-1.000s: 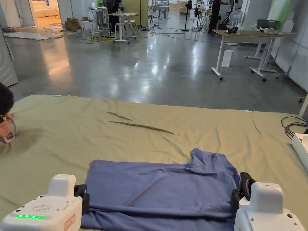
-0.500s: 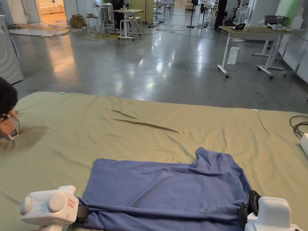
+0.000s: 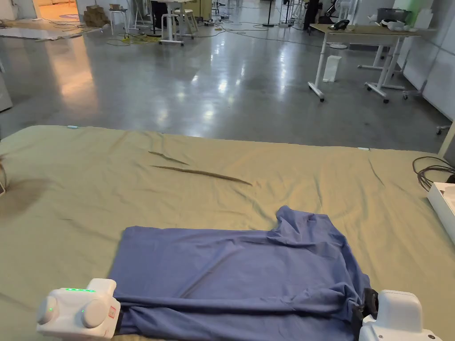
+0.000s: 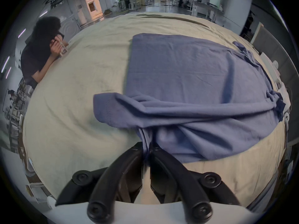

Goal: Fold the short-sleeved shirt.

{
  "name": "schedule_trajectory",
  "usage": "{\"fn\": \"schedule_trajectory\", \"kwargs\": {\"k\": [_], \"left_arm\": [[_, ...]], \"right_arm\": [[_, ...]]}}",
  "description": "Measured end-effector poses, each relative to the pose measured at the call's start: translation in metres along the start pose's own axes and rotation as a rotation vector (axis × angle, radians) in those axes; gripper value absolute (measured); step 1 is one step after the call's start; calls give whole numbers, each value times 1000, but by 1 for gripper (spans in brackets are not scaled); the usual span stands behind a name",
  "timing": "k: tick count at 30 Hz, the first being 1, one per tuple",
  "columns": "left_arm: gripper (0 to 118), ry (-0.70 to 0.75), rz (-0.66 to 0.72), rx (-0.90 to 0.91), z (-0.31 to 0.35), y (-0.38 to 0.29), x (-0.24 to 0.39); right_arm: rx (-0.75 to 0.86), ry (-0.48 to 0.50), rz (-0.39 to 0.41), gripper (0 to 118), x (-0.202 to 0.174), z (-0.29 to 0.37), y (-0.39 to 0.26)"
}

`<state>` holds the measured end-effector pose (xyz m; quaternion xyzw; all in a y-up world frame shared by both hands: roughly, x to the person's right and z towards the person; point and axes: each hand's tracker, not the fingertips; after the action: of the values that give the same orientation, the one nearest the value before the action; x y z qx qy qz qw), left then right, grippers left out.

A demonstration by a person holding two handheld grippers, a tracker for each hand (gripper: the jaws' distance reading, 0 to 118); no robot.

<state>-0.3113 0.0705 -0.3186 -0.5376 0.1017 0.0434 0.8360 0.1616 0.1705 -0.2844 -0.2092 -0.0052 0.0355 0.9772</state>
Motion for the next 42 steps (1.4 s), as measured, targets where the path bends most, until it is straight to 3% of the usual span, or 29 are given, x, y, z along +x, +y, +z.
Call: {"fn": "schedule_trajectory", "kwargs": {"k": [6, 8, 12, 13, 20, 22, 23, 25, 26, 27, 29, 34, 42], "left_arm": [[5, -75, 11, 110, 28, -11, -24], [5, -128, 90, 151, 40, -10, -31], [5, -110, 75, 190, 57, -10, -39], [5, -124, 88, 197, 60, -11, -42], [5, -121, 93, 208, 61, -12, -43], [5, -127, 105, 204, 59, -14, -45], [5, -126, 106, 202, 57, -15, -44], [5, -127, 111, 206, 55, -18, -44], [5, -130, 115, 201, 55, -17, -44], [5, -133, 119, 198, 54, -18, -44], [5, -138, 125, 207, 55, -18, -44], [5, -155, 133, 230, 69, -12, -45], [5, -204, 133, 306, 117, 6, -51]], "right_arm": [[-247, -12, 16, 1, 38, -53, -9], [-345, 45, 5, 21, 49, -75, -12], [-527, 112, -13, 94, 56, -114, -24], [-538, 104, -4, 97, 55, -120, -28], [-679, 110, 99, 92, 34, -155, -53], [-656, 122, 94, 76, 29, -152, -59], [-641, 101, 92, 75, 28, -150, -59], [-632, 115, 73, 61, 29, -148, -57], [-624, 117, 68, 50, 30, -143, -56], [-616, 113, 70, 31, 30, -142, -54], [-609, 144, 50, 17, 32, -139, -49], [-547, 145, 69, 13, 30, -124, -31], [-463, 143, 21, 12, 38, -83, 37]]}}
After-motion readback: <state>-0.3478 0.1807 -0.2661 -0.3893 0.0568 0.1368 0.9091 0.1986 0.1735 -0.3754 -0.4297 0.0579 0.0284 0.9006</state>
